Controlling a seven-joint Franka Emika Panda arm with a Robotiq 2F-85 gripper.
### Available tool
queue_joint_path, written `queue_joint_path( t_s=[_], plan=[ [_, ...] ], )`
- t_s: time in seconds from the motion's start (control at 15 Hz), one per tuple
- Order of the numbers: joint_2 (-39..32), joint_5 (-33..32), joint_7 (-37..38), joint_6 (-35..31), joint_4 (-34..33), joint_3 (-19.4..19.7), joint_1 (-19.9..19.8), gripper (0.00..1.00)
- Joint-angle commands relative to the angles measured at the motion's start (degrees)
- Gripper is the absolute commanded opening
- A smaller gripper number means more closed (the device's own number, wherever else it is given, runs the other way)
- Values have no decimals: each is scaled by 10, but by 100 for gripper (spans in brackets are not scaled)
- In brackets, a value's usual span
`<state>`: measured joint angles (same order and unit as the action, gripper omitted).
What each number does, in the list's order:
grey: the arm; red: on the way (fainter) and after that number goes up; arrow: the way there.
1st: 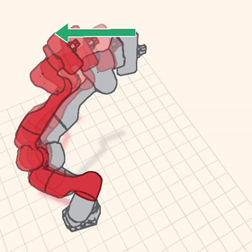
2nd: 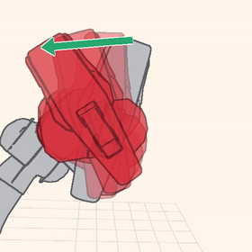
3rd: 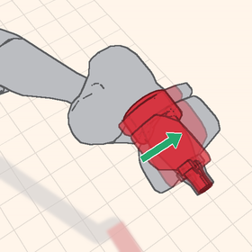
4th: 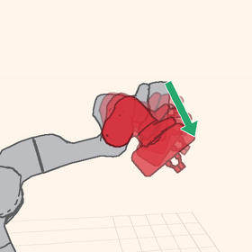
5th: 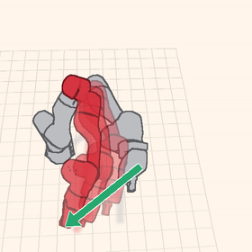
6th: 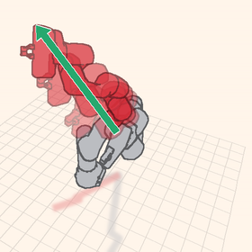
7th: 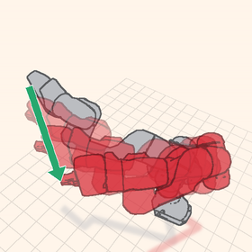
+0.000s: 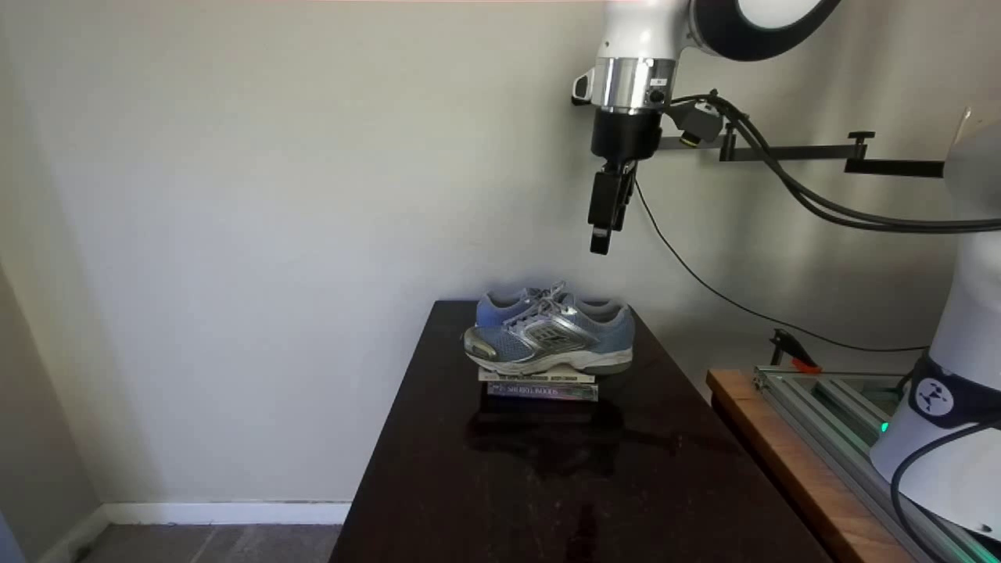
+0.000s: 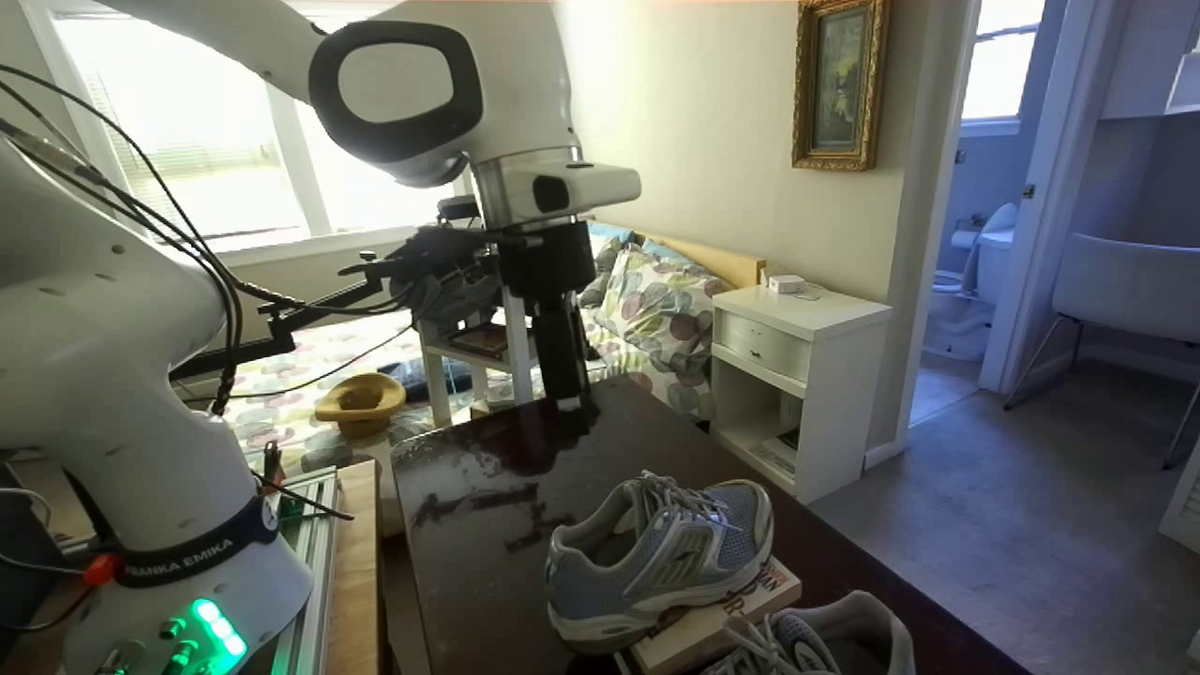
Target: Put the shoe on the books
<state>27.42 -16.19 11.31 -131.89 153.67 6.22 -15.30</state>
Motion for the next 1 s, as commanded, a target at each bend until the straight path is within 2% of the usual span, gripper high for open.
queue_joint_path(
  t_s=[0.0, 0.33, 0.93],
  plan=[
    [31, 37, -76, 41, -11, 15, 24, 100],
    [49, 58, -119, 75, -22, 22, 35, 100],
    [66, 54, -122, 90, -25, 19, 38, 100]
  ],
)
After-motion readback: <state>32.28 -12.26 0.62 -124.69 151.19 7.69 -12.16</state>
